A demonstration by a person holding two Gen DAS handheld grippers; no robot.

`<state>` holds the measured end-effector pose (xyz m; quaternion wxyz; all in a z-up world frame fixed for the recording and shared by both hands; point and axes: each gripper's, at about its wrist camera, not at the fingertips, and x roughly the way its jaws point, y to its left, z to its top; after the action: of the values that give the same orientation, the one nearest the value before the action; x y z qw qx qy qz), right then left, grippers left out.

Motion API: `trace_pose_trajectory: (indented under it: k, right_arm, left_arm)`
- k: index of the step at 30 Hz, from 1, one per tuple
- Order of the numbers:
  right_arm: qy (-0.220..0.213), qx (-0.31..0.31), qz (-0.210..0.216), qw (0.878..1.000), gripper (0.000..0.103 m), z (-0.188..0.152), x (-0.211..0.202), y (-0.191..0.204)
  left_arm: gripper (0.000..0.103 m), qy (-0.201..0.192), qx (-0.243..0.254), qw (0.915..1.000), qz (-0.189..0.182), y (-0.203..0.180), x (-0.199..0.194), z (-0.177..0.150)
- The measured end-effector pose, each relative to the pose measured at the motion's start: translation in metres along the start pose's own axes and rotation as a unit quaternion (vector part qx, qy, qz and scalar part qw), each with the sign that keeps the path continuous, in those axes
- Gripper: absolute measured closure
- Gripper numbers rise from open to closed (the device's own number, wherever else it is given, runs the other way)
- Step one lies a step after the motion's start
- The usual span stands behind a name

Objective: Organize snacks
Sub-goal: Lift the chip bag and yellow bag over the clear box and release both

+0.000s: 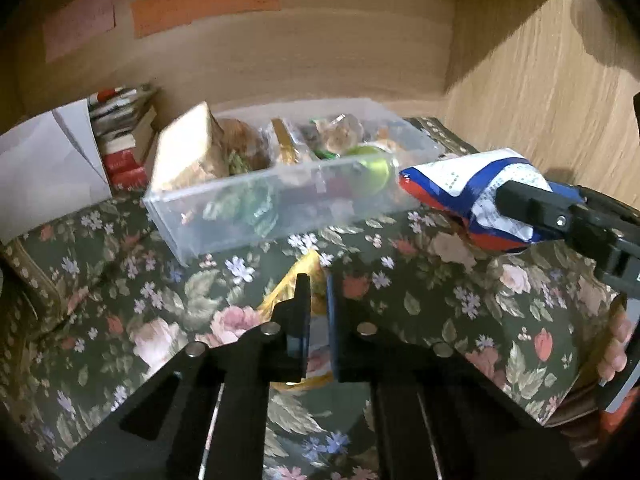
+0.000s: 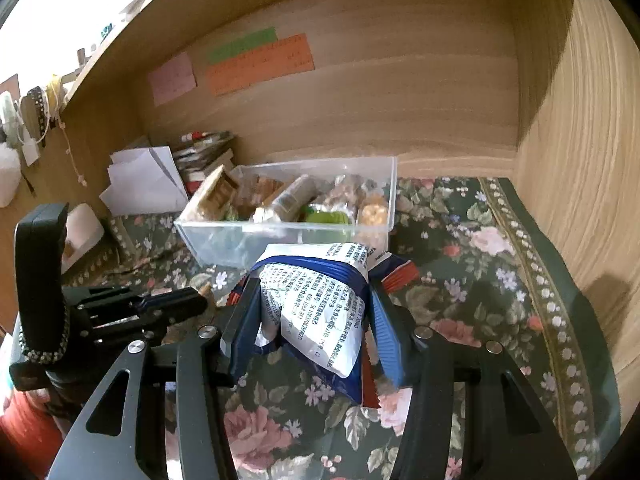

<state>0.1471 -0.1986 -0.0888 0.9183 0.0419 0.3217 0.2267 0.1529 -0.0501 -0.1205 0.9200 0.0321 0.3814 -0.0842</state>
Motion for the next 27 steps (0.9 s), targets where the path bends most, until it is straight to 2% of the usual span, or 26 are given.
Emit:
trace_pose_trajectory:
  k: [4,5,7,8,9,10,12,22,23,24,26,27]
  right_arm:
    - [-0.002,0.0,0.001,1.0,0.055,0.003,0.001,-0.002]
    - [-0.001,0.001,0.001,1.0,0.055,0.003,0.001,-0.003]
    - [0.003,0.001,0.004,1.0,0.054,0.003,0.003,-0.005]
    - [0.004,0.002,0.003,1.0,0.054,0.002,0.004,-0.005]
    - [0.005,0.003,0.003,1.0,0.054,0.001,0.004,-0.005]
    - [0.006,0.004,0.003,1.0,0.054,0.001,0.005,-0.006]
    - [0.009,0.007,0.003,1.0,0.054,0.0,0.007,-0.008]
    - [0.018,0.009,0.006,1.0,0.054,-0.002,0.014,-0.009]
    - [0.018,0.009,0.006,1.0,0.054,-0.002,0.014,-0.009]
    - [0.019,0.009,0.005,1.0,0.054,-0.002,0.015,-0.01]
    - [0.02,0.01,0.005,1.0,0.054,-0.002,0.015,-0.011]
    - [0.02,0.01,0.004,1.0,0.054,-0.002,0.016,-0.011]
  left_arm:
    - [0.096,0.014,-0.009,0.9999,0.005,0.012,0.012,0.002]
    - [0.093,0.018,-0.017,0.9996,0.011,0.016,0.016,0.001]
    - [0.074,0.036,-0.031,0.9988,0.013,0.023,0.025,-0.002]
    - [0.053,0.04,-0.044,0.9982,0.01,0.028,0.029,-0.004]
    - [0.037,0.04,-0.059,0.9974,0.007,0.032,0.031,-0.006]
    - [0.036,0.04,-0.066,0.997,0.001,0.035,0.031,-0.006]
    - [0.035,0.046,-0.072,0.9962,-0.017,0.036,0.032,-0.007]
    - [0.035,0.061,-0.038,0.9968,-0.035,0.009,0.051,-0.008]
    - [0.043,0.058,-0.033,0.997,-0.038,0.007,0.052,-0.007]
    - [0.056,0.057,-0.028,0.9969,-0.046,0.004,0.053,-0.005]
    - [0.066,0.057,-0.02,0.9965,-0.057,0.0,0.055,-0.002]
    - [0.068,0.051,-0.017,0.9971,-0.054,-0.002,0.054,0.0]
